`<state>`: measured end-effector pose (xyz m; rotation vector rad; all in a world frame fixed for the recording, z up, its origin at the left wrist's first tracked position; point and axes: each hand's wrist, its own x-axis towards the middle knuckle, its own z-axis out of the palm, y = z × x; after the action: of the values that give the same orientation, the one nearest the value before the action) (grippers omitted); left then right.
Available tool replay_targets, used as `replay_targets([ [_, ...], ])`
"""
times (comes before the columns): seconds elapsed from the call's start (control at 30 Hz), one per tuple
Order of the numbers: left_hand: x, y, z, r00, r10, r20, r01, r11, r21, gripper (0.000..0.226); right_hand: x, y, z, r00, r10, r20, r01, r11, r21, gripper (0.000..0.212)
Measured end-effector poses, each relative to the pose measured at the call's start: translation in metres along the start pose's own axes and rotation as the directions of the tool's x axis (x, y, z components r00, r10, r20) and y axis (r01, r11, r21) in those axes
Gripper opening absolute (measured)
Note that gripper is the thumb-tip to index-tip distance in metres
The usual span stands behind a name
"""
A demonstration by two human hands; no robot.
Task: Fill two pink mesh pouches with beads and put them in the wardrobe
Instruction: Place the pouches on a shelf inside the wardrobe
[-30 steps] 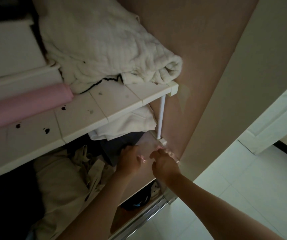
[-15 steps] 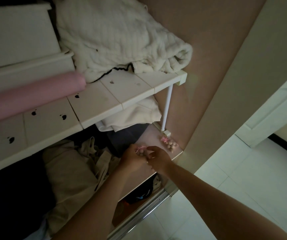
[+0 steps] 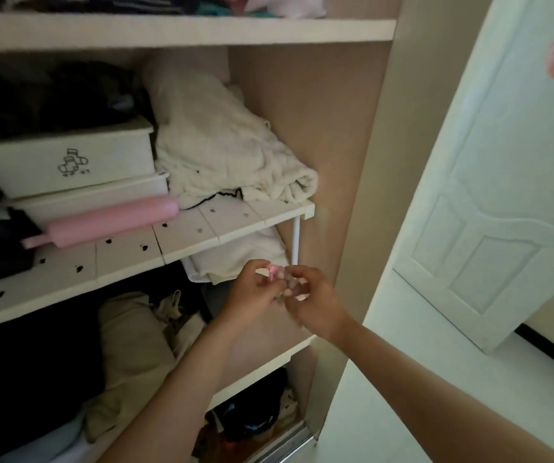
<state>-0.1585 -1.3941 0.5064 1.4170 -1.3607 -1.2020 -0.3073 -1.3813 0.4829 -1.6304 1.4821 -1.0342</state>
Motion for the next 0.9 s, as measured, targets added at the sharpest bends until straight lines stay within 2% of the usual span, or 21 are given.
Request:
replay_targets([
  [0.1, -0.023, 0.041, 0.009, 0.991, 0.089, -0.102, -0.088, 0.996, 0.013, 0.024, -0.010, -0.027, -0.036, 0.988, -0.155, -0.031, 0.152, 0.986, -0.062, 0.054],
  [0.27, -0.060, 0.115, 0.018, 0.951, 0.239, -0.196, -0.237, 0.971, 0.034, 0.025, -0.031, -0.087, -0.087, 0.938, -0.344, -0.047, 0.339, 0.937, -0.085, 0.053],
  [0.43, -0.090, 0.183, 0.016, 0.888, 0.414, -0.198, -0.402, 0.910, 0.100, 0.024, -0.036, -0.147, -0.122, 0.885, -0.438, -0.159, 0.421, 0.898, -0.130, 0.046],
  [0.63, -0.108, 0.263, -0.001, 0.746, 0.650, -0.145, -0.614, 0.756, 0.225, 0.030, -0.033, -0.227, -0.163, 0.778, -0.530, -0.337, 0.487, 0.848, -0.210, 0.050],
  [0.7, -0.111, 0.286, -0.008, 0.692, 0.714, -0.106, -0.660, 0.685, 0.309, 0.030, -0.026, -0.250, -0.174, 0.749, -0.543, -0.380, 0.491, 0.840, -0.233, 0.054],
  [0.73, -0.110, 0.296, -0.012, 0.660, 0.746, -0.085, -0.662, 0.631, 0.403, 0.030, -0.021, -0.259, -0.177, 0.744, -0.542, -0.391, 0.480, 0.840, -0.251, 0.055],
  [0.83, -0.096, 0.325, -0.027, 0.527, 0.850, 0.010, -0.533, 0.320, 0.783, 0.034, -0.001, -0.283, -0.182, 0.759, -0.513, -0.400, 0.424, 0.857, -0.294, 0.052],
  [0.9, -0.081, 0.341, -0.036, 0.498, 0.865, 0.060, -0.433, 0.188, 0.882, 0.034, 0.016, -0.292, -0.183, 0.777, -0.480, -0.408, 0.372, 0.872, -0.317, 0.053],
])
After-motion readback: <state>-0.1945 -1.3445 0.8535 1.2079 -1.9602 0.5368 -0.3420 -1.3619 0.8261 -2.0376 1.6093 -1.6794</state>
